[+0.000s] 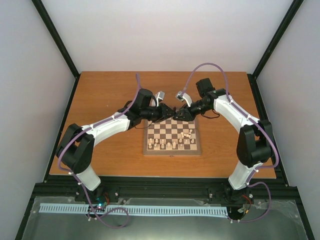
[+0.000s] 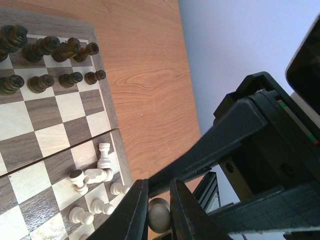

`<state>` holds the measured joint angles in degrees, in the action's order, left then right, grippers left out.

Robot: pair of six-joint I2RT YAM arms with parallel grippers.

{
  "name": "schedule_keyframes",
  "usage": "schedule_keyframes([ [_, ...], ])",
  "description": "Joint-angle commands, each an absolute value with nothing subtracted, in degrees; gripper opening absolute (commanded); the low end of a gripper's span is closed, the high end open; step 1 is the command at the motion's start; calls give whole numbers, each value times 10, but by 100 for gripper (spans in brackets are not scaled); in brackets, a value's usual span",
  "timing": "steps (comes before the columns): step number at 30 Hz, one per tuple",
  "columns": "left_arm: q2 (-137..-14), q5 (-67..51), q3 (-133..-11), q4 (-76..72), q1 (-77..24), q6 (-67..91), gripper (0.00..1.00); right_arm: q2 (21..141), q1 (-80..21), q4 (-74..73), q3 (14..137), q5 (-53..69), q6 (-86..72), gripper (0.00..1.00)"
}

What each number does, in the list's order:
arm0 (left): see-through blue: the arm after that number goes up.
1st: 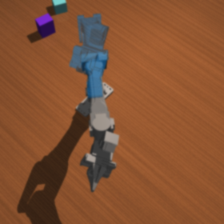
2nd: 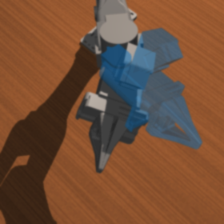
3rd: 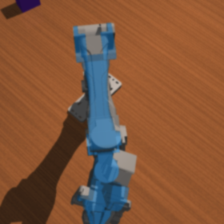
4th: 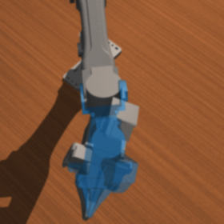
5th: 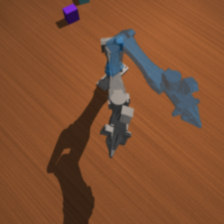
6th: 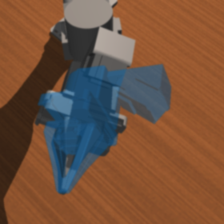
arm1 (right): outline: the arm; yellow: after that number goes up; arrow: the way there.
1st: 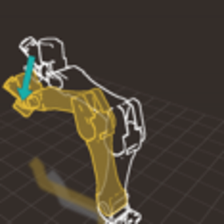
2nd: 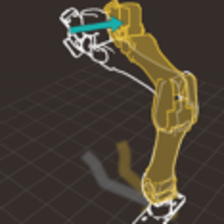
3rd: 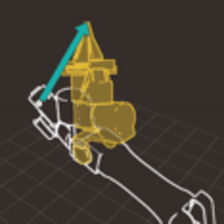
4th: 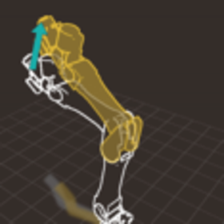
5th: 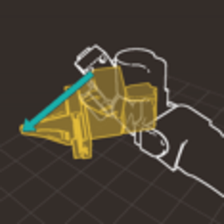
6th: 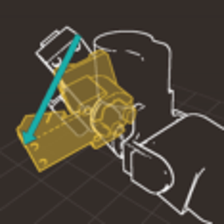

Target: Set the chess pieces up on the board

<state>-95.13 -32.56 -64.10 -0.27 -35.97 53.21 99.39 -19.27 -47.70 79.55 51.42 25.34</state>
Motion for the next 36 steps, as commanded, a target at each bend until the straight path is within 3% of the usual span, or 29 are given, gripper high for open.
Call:
schedule_keyframes([
  [1, -950, -321, -674, 19, -385, 488, 14, 992, -195, -452, 800, 518, 244, 30],
  [7, -940, -241, -657, 64, -387, 379, 13, 953, -167, -485, 772, 520, 282, 49],
  [18, -915, -55, -586, 80, -426, 221, 13, 908, -121, -494, 723, 486, 292, 50],
  [36, -948, -87, -575, 86, -466, 124, 14, 905, -121, -469, 698, 472, 291, 50],
])
